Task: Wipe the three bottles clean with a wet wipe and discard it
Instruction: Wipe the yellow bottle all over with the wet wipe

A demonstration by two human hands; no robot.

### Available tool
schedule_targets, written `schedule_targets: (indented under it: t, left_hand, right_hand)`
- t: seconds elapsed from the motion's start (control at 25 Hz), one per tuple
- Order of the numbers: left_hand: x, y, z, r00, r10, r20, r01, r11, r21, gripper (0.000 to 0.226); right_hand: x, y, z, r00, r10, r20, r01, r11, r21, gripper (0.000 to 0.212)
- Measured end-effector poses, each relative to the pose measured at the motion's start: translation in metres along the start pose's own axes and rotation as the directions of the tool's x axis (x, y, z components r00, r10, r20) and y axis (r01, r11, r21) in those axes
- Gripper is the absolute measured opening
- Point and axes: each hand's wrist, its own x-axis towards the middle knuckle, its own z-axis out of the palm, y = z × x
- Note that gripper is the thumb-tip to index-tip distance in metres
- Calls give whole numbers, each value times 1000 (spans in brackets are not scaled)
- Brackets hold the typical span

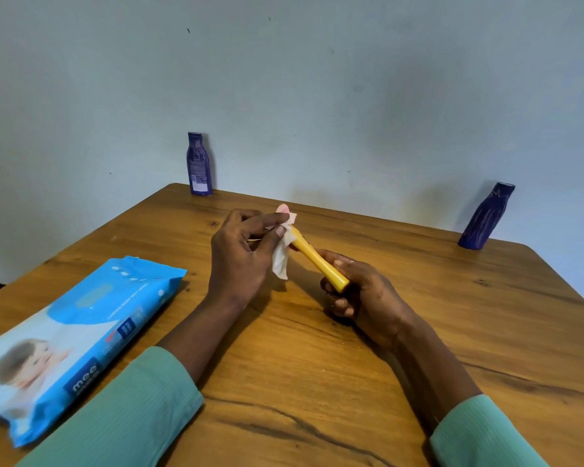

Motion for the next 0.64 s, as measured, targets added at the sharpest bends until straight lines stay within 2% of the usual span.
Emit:
schedule_targets:
  t: [0.12,0.2,0.28,0.4,0.48,0.56,0.64]
  left_hand:
    - [3,-1,2,999,-39,-34,38,999,-22,33]
    - [4,-3,2,992,-114,-51,110,991,-76,33]
    - [3,-4,4,986,-153,-58,146,983,-111,33]
    - [0,-2,7,985,-139,-106,136,990,-42,35]
    - [-4,3,10,996,-60,-66,63,997,37,37]
    - [-14,9,17,996,61,57,-67,993,102,38]
    - [-26,18,28,968,160,193,-187,973,132,39]
  right_hand:
    - [-2,-2,-1,1000,24,9,-25,998,63,38]
    - [-4,-2,3,1000,25,10,-25,998,65,38]
    - [-5,-2,11,1000,-10,0,10,999,-41,48]
    - [-6,0,23,996,-78,-31,68,968,-242,51]
    - [-5,4,26,997,-66,-46,52,967,-249,61]
    - [-2,8,25,995,-88,-42,77,973,-219,69]
    - [1,11,23,991,-125,-50,115,981,-159,75]
